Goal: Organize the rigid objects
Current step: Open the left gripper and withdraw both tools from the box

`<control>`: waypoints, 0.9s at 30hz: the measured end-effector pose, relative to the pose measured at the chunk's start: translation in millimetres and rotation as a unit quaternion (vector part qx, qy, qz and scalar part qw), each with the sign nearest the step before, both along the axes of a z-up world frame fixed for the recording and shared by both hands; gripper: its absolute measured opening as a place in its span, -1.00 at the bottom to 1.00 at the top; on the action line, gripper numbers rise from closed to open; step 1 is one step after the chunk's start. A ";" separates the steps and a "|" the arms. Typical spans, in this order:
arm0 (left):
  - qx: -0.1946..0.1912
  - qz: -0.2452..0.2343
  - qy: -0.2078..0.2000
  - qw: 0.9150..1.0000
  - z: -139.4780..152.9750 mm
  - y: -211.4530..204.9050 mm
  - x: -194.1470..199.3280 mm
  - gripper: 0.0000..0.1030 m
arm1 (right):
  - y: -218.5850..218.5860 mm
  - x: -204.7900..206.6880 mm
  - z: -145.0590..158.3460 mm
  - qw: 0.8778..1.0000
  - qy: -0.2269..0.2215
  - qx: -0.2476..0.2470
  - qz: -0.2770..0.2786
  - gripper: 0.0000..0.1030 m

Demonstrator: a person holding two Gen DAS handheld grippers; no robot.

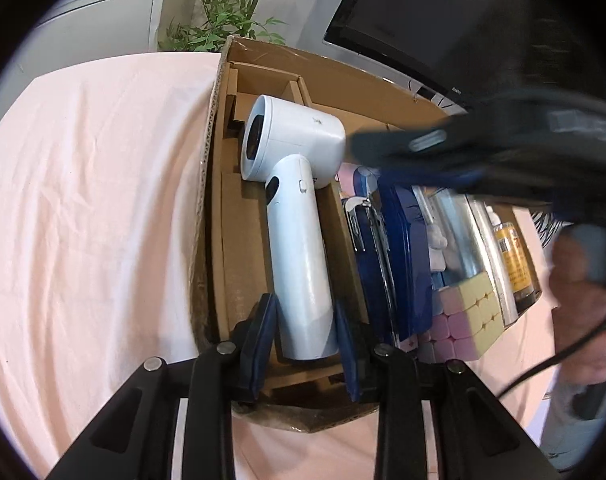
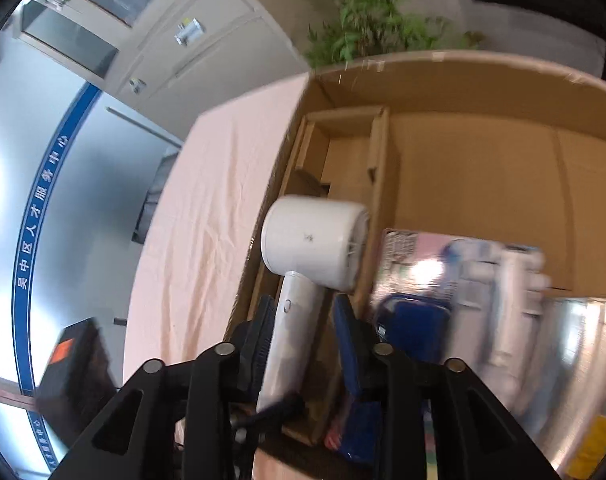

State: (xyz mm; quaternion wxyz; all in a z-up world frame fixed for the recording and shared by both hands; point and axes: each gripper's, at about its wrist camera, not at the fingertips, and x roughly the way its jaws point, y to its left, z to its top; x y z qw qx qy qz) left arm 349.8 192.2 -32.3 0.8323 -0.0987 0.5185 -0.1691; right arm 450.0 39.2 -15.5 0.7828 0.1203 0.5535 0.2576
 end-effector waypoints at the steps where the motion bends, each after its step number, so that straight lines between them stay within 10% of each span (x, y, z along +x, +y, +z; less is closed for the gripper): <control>1: 0.006 -0.001 -0.002 1.000 0.8 -2.9 -2.5 -0.44 | -11.9 -9.9 13.4 1.000 -0.025 -0.001 -0.011 -0.03; 5: 0.072 -0.001 -0.055 0.996 14.6 -21.1 -31.8 -0.25 | -55.7 -67.9 54.1 0.990 -0.137 -0.006 -0.030 0.99; 9: 0.134 0.081 -0.173 0.972 49.1 -26.0 -78.3 0.76 | -83.2 -140.5 55.4 0.961 -0.252 -0.094 -0.058 0.99; 12: 0.138 0.113 -0.245 0.953 68.6 -40.9 -116.9 0.77 | -97.2 -182.2 30.0 0.960 -0.253 -0.103 -0.066 0.99; 27: 0.120 0.134 -0.253 0.951 60.0 -131.3 -175.6 0.77 | -154.1 -264.1 1.1 0.929 -0.297 -0.183 -0.123 0.99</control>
